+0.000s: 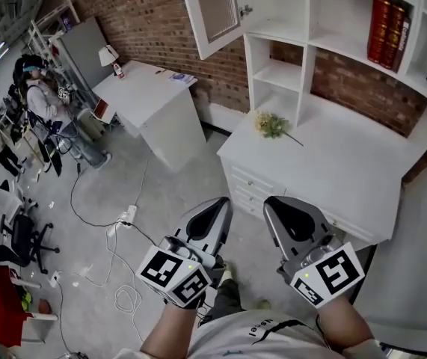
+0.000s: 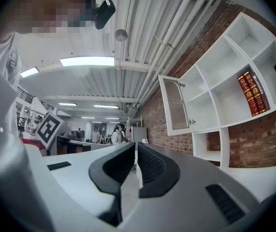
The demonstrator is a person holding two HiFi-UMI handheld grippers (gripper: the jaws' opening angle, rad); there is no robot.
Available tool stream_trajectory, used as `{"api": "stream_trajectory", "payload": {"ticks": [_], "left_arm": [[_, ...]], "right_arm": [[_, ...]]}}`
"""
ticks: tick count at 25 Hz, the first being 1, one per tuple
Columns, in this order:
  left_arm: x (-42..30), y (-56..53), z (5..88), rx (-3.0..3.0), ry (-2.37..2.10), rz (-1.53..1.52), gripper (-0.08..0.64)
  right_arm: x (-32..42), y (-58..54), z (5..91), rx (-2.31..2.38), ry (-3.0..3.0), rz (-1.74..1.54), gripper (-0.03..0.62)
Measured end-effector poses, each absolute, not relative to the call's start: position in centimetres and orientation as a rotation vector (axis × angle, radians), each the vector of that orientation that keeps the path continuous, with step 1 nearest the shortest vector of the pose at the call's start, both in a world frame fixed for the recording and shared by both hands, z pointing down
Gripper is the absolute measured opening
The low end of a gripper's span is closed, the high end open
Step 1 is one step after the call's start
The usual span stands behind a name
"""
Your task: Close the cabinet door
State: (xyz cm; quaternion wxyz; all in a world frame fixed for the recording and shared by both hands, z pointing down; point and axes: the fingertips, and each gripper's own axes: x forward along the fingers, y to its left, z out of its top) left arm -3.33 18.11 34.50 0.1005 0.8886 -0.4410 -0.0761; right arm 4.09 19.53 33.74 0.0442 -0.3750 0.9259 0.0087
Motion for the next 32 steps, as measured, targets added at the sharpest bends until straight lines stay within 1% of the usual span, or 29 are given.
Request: {"api": "stream_trajectory", "payload": {"ticks": [5,14,21,23,25,28,32], "left_arm": [[-5.7,11.5,34.0,2.665,-1.28,-0.228,0.011],[-12.2,-1.2,32.6,2.739,-1.207,-0.207,0.011],[-15.7,-8.8,32.2,2.741,-1.208,-0.242,0.011],[-16.2,-10.3,32.6,2.725,-1.213,-0.25,0.011],[-16.7,-12.0,33.1,2.699,-1.233,-0.254,0.011],[-17.3,-15.1,32.6,2.676,-1.297,-0.261,0.011],[-17.4,-18.1,31.7,2.665,-1.37,-0.271,0.011]], "right_arm": [[1.1,12.6,33.9,-1.209,2.829,0.033,0.02],[-7.1,-0.3,32.8,-1.313,2.801,0.076,0.02],[-8.9,-9.0,31.6,-1.462,2.733,0.138,0.026],[-9.5,-11.5,31.4,-1.468,2.738,0.146,0.048],[-10.0,-14.3,31.3,-1.467,2.747,0.161,0.089],[-10.5,-18.9,30.7,-1.488,2.748,0.23,0.113],[-10.9,-23.9,30.4,-1.502,2.734,0.236,0.126]]}}
